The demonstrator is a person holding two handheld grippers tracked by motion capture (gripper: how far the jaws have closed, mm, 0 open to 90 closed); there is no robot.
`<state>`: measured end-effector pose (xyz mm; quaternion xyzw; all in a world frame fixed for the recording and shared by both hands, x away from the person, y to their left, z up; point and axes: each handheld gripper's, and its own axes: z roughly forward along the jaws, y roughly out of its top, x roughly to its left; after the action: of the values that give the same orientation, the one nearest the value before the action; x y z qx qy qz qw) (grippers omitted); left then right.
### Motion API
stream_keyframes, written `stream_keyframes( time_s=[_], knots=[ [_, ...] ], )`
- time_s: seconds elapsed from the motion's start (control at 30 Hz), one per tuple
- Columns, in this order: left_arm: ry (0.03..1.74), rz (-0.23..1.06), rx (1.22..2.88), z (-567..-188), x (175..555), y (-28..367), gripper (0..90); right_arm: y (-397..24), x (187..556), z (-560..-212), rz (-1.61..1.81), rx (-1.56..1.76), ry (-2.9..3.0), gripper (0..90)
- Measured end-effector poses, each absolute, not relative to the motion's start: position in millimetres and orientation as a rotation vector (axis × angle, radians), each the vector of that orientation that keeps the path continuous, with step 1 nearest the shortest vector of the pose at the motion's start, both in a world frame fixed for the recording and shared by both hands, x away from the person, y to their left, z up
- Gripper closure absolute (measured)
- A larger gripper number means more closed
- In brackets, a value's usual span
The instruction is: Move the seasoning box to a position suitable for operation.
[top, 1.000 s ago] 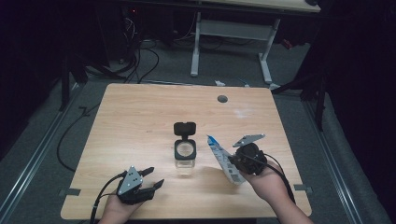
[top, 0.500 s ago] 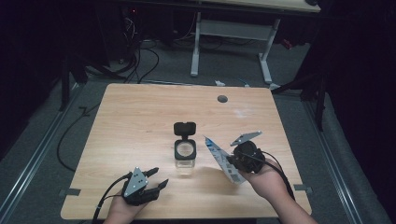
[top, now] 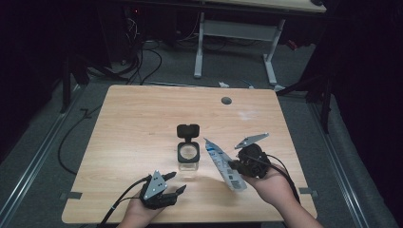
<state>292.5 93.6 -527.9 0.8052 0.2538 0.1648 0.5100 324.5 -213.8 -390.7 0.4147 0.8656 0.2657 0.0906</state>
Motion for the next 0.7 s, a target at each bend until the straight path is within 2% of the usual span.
stream_keyframes(
  time_s=[0.7],
  knots=[
    [0.603,0.387,1.927,-527.6,288.3,96.2,39.9,-217.7,329.4,-417.8,0.834,1.246,2.597,89.9]
  ],
)
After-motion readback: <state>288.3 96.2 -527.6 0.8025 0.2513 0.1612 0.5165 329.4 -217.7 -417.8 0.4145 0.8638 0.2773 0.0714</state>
